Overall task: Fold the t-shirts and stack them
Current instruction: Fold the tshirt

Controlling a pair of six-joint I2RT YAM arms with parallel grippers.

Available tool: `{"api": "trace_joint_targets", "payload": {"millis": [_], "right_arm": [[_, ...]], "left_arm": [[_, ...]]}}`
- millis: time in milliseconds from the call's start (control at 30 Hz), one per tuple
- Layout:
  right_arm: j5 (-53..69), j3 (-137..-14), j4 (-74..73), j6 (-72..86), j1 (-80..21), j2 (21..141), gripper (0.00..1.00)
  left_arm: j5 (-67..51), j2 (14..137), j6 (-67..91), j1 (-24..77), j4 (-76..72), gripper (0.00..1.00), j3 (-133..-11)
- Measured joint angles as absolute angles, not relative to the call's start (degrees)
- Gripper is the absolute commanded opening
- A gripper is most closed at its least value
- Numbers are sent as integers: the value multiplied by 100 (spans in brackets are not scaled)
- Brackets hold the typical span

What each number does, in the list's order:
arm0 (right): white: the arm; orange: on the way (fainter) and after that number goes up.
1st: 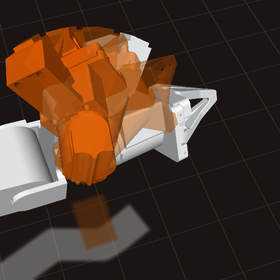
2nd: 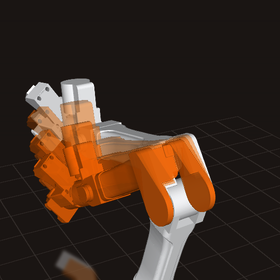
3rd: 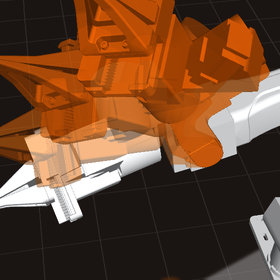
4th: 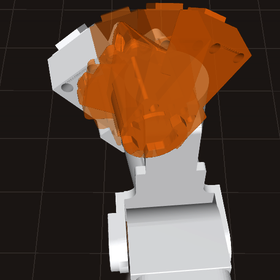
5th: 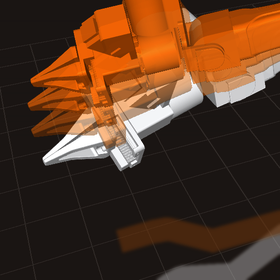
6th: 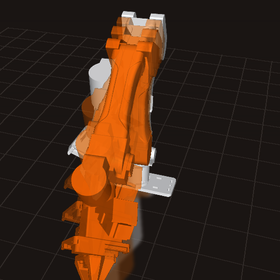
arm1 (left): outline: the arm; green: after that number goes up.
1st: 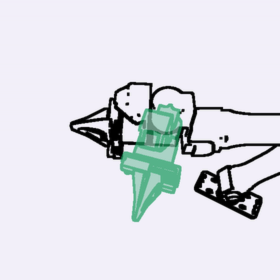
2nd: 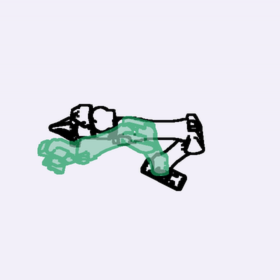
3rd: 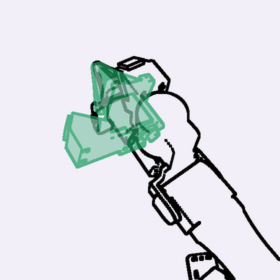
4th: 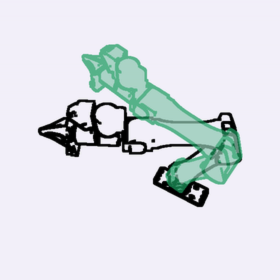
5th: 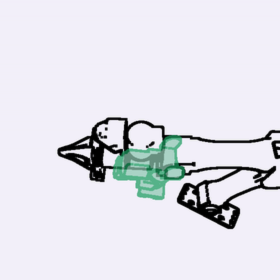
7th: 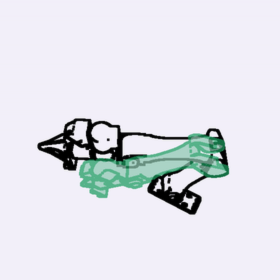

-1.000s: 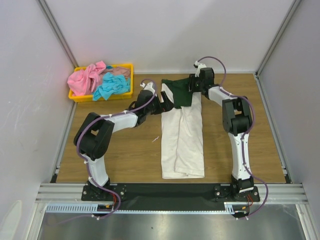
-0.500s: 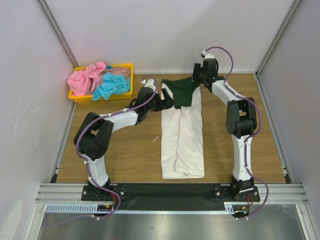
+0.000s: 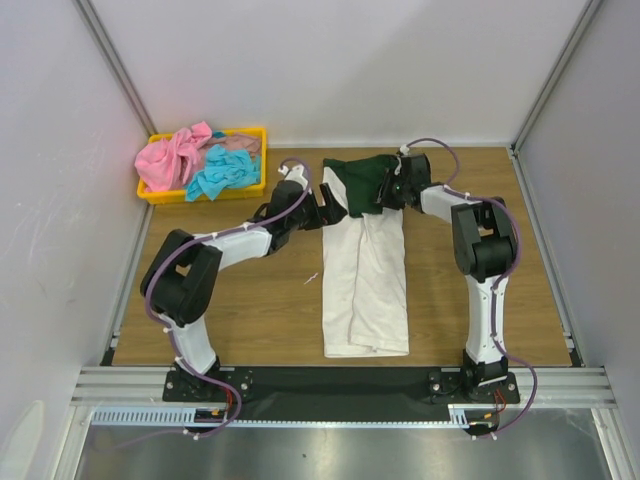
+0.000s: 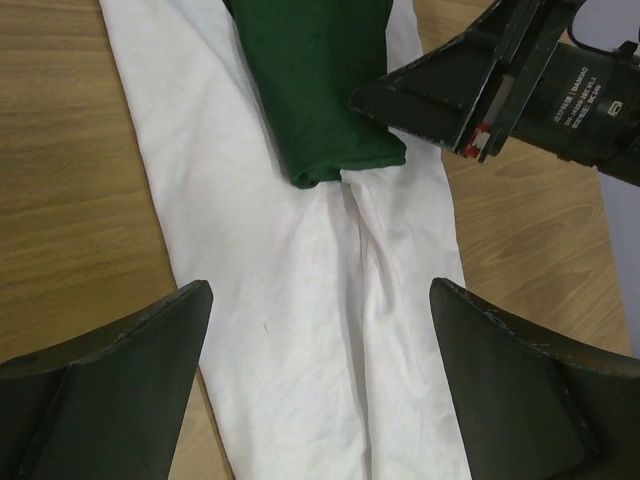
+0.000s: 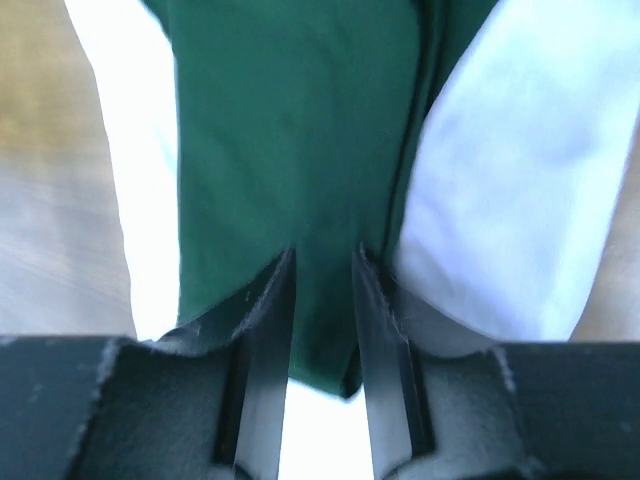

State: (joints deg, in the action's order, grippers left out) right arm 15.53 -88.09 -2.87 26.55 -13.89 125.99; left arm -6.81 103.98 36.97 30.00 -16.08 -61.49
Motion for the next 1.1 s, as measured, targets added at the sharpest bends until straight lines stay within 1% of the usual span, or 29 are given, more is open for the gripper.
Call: {"api": "trace_joint_targets", "payload": {"millis": [133, 200, 300, 367, 400, 467, 533, 567, 600, 633, 733, 767, 933, 1033, 1100], "right_arm": [[1575, -8602, -145, 2738, -1396, 12501, 34], [1573, -8527, -148, 2740, -1391, 12411, 36], [1568, -8364, -226, 2733, -1406, 12127, 40], [1527, -8254, -331, 2709, -1439, 11797, 47], [1494, -8195, -395, 2698, -1470, 11548, 54], [1385, -7972, -429, 2687, -1544, 10945, 64], [1271, -7679, -429, 2705, -1616, 10287, 79], [1192, -7467, -425, 2735, -1649, 9909, 81], [1116, -7223, -449, 2746, -1688, 9504, 85], [1066, -7004, -473, 2766, -1721, 9170, 88], [967, -6152, -486, 2912, -1745, 8366, 98], [950, -5756, -497, 3000, -1745, 8110, 99], [941, -3946, -985, 3420, -1791, 7133, 100], [969, -3356, -1444, 3621, -1896, 6495, 100], [1011, -3194, -1706, 3739, -1949, 6023, 100]], "left_arm": [[-659, 10215, 3693, 3000, -1568, 97, -5907], [-646, 10064, 3673, 3000, -1492, 97, -5784], [-613, 9804, 3579, 3000, -1328, 96, -5684], [-589, 9557, 3542, 3000, -1227, 97, -5596], [-569, 9406, 3535, 3004, -1184, 97, -5529], [-506, 9078, 3540, 3015, -1092, 97, -5367], [-397, 8685, 3573, 3050, -1022, 97, -5118], [-327, 8473, 3605, 3081, -972, 97, -4956], [-261, 8241, 3669, 3124, -950, 97, -4764], [-211, 8073, 3758, 3177, -902, 97, -4598], [-73, 7728, 4038, 3417, -786, 97, -4139], [27, 7629, 4160, 3564, -725, 97, -3983], [469, 6980, 4932, 4475, -513, 97, -3179], [644, 6475, 5505, 4875, -375, 97, -2777], [786, 6219, 5850, 5050, -233, 96, -2620]]}}
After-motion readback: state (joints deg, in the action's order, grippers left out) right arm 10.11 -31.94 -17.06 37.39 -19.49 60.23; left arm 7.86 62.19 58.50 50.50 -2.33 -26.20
